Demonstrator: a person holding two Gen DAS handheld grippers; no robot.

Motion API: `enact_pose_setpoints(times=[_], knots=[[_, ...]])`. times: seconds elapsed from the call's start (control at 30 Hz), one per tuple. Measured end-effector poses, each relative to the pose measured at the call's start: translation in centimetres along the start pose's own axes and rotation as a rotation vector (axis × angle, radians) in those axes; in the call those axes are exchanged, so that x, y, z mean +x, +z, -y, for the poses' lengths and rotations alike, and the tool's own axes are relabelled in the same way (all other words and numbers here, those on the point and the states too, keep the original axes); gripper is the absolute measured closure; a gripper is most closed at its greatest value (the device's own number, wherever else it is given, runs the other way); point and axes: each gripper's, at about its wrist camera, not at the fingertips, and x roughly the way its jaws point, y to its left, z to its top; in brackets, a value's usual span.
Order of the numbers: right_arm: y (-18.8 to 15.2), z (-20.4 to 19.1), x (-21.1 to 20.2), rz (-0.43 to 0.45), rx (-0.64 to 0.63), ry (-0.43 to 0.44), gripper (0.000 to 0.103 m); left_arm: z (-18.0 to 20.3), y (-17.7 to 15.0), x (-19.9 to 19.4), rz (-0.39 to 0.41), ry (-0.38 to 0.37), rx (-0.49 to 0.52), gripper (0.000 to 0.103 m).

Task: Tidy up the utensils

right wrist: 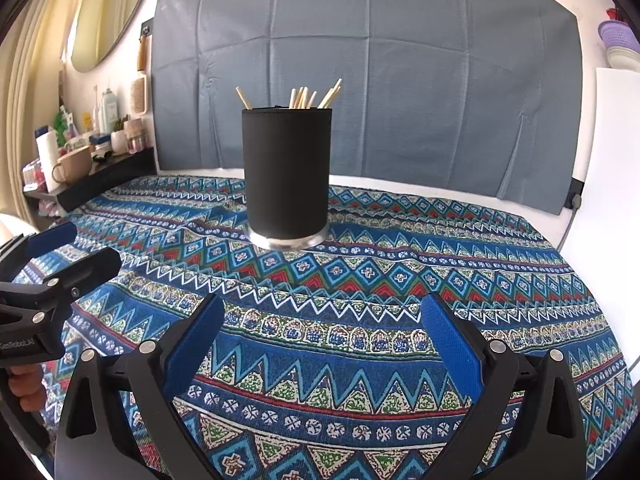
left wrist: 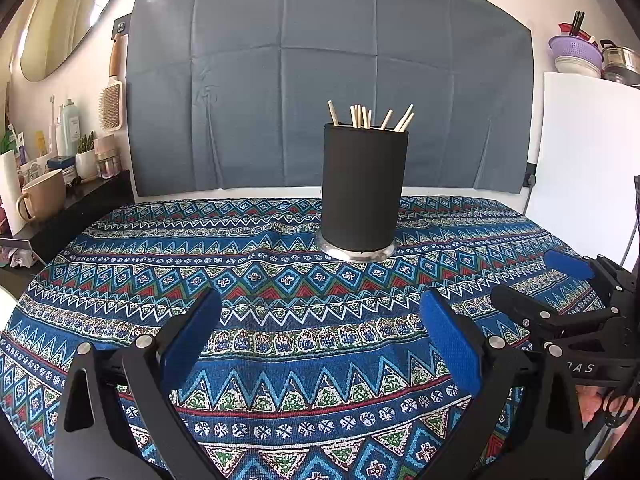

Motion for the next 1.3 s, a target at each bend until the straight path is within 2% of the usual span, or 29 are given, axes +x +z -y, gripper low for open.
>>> enact_pose_setpoints(times=[1.3], knots=[[-0.02, -0.01, -0.18, 0.013, -0.003, -0.006, 0.008, -0.17, -0.04, -0.12, 0.009, 0.003, -0.009, 0.006]])
